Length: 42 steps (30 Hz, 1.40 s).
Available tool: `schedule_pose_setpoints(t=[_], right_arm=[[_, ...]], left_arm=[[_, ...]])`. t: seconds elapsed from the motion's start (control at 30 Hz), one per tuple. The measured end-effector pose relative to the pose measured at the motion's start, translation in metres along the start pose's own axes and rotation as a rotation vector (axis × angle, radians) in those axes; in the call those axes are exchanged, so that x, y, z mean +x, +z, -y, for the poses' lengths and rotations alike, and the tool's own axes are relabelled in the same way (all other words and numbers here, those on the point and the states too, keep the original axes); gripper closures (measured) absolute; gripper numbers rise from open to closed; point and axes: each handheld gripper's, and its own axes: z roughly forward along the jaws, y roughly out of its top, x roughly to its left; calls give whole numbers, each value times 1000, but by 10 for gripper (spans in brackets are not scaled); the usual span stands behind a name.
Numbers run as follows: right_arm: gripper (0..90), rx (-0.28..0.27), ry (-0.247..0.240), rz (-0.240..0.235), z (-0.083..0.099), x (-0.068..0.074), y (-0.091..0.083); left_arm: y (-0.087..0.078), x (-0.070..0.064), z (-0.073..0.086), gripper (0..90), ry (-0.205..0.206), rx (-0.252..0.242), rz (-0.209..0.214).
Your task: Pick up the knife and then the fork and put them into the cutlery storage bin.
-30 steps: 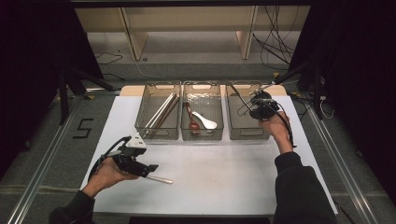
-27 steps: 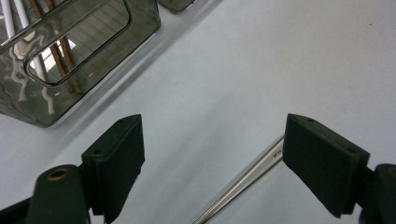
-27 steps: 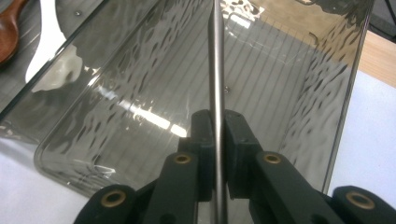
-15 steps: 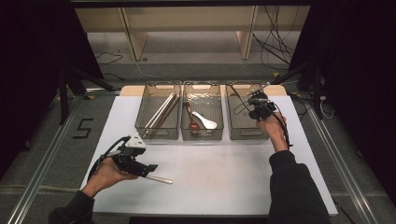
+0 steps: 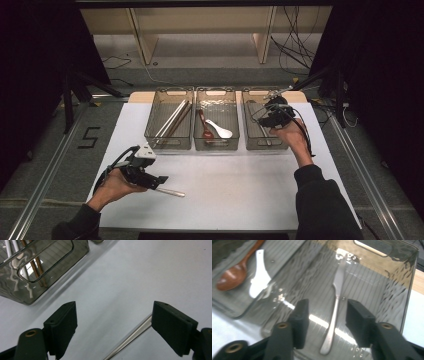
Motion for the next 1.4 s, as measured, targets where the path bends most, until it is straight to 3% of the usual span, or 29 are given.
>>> schedule_pose_setpoints(t=[0.43, 0.77, 1.0, 1.4], right_arm=[[356, -94, -52, -145, 33, 30, -32], [342, -146, -122, -216, 62, 56, -51], [329, -170, -114, -255, 78, 65, -58], [309, -173, -100, -291, 99, 75, -64]], left_arm=[[0, 4, 1, 209, 39, 45, -29], [7, 4, 5, 232, 97, 163, -47], [11, 4, 9, 277, 125, 228, -34], [18, 2, 12, 342, 144, 291, -7]])
